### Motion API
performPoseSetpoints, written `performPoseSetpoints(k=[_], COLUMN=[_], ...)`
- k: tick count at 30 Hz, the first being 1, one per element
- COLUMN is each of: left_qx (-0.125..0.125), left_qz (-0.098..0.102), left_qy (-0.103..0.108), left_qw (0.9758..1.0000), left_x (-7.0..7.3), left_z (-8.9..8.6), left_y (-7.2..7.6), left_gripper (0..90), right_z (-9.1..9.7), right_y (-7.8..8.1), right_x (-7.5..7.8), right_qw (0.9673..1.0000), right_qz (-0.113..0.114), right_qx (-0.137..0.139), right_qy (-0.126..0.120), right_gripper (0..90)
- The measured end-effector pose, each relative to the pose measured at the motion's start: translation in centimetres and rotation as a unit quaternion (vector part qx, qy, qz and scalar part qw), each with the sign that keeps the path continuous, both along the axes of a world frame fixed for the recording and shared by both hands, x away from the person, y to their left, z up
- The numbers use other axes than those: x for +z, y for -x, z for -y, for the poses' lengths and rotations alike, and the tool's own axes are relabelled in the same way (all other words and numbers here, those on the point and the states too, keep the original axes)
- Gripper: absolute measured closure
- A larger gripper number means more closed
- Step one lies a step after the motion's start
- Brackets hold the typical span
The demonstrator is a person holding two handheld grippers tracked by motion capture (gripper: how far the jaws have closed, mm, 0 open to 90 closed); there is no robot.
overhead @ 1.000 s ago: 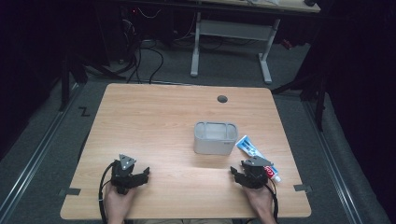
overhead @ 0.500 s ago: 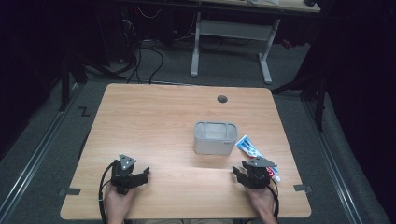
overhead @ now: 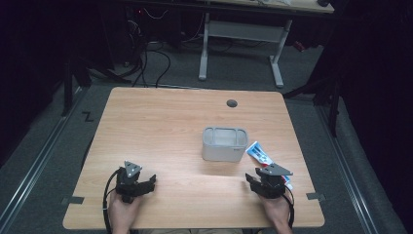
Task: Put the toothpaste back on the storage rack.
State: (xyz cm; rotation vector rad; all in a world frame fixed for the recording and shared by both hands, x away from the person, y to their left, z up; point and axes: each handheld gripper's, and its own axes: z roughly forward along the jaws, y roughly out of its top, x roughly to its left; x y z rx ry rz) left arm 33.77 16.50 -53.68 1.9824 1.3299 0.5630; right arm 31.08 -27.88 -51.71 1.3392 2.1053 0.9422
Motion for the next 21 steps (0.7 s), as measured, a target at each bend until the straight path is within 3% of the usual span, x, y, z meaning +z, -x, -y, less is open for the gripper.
performPoseSetpoints(k=[21], left_qx=[0.0], left_qz=[0.0], left_qy=[0.0], left_qw=[1.0], left_x=[0.0], left_z=[0.0], left_y=[0.0], left_gripper=[20.6], right_z=[1.2], right_y=[0.7], right_x=[1.2], right_qw=[0.9998], right_qz=[0.016], right_qx=[-0.008], right_qy=[-0.006], right_gripper=[51.5])
